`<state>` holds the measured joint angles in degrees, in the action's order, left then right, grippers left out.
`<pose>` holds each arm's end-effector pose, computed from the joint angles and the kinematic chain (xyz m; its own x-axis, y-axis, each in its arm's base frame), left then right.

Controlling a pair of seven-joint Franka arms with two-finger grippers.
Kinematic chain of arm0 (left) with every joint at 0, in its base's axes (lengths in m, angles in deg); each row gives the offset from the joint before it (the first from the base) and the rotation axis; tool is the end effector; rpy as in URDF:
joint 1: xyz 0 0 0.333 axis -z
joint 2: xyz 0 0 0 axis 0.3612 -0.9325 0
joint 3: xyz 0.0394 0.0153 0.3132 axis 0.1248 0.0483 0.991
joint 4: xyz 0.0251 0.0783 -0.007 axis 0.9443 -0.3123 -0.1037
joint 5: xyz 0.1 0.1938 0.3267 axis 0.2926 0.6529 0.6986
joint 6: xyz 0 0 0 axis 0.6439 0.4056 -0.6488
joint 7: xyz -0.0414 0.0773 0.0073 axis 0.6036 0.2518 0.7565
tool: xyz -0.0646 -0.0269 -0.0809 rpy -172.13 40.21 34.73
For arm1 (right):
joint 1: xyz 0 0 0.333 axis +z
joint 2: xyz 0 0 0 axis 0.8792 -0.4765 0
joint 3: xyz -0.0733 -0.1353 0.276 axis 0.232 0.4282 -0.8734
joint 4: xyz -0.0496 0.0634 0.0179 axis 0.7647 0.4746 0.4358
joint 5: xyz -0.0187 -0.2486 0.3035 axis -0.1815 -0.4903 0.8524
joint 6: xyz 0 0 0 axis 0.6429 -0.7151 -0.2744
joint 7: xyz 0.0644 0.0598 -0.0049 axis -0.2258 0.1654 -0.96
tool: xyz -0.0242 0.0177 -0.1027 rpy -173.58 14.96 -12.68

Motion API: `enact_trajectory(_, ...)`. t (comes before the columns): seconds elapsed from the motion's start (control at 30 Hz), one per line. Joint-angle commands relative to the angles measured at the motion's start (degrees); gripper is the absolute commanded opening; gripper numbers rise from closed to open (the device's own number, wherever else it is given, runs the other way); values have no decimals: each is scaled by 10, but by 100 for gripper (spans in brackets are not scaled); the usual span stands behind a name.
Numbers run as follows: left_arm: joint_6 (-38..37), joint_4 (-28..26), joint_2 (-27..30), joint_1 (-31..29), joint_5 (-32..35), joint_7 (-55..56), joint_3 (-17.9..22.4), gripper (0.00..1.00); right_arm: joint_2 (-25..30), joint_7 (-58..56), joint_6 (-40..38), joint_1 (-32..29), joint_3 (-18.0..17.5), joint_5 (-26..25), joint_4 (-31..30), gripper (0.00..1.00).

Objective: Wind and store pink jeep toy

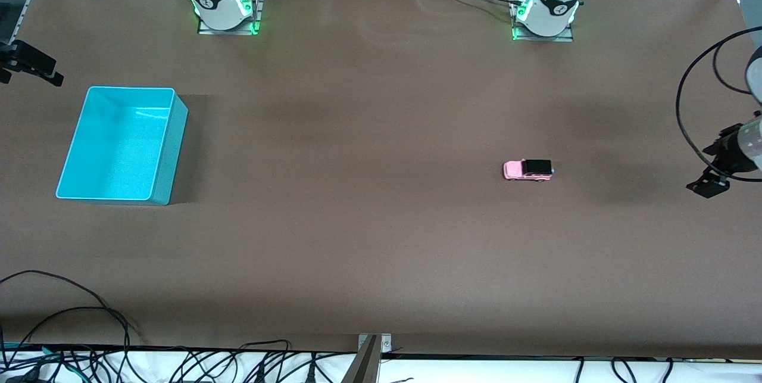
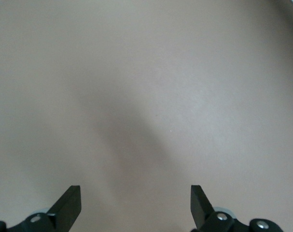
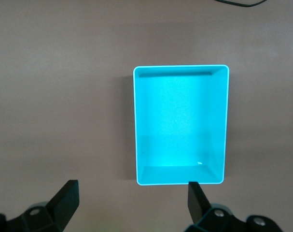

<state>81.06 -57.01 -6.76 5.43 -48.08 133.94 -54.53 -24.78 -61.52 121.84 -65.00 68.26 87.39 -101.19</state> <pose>0.6149 0.1445 0.4433 0.5775 0.8133 0.0710 0.8152 -0.5698 -0.1039 0.5251 -0.0788 0.6140 0.9988 -0.0453 -0.0199 -0.0452 -0.9990 0.0045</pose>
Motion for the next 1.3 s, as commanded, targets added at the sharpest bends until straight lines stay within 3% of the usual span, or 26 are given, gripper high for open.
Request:
enact_trajectory(0.0,-59,57,-3,-2,-11,-109,-15,100,1,-6,-8,2,2,-6,9,100)
enact_trajectory(0.4,-110,124,-2,1,-23,-369,-27,100,1,-6,-8,2,2,-6,9,100)
enact_trajectory(0.83,-148,170,-1,-2,-105,-580,-33,100,1,-6,-8,2,2,-6,9,100)
enact_trajectory(1.27,-147,133,47,1,-98,-592,-42,100,1,-6,-8,2,1,-6,9,100)
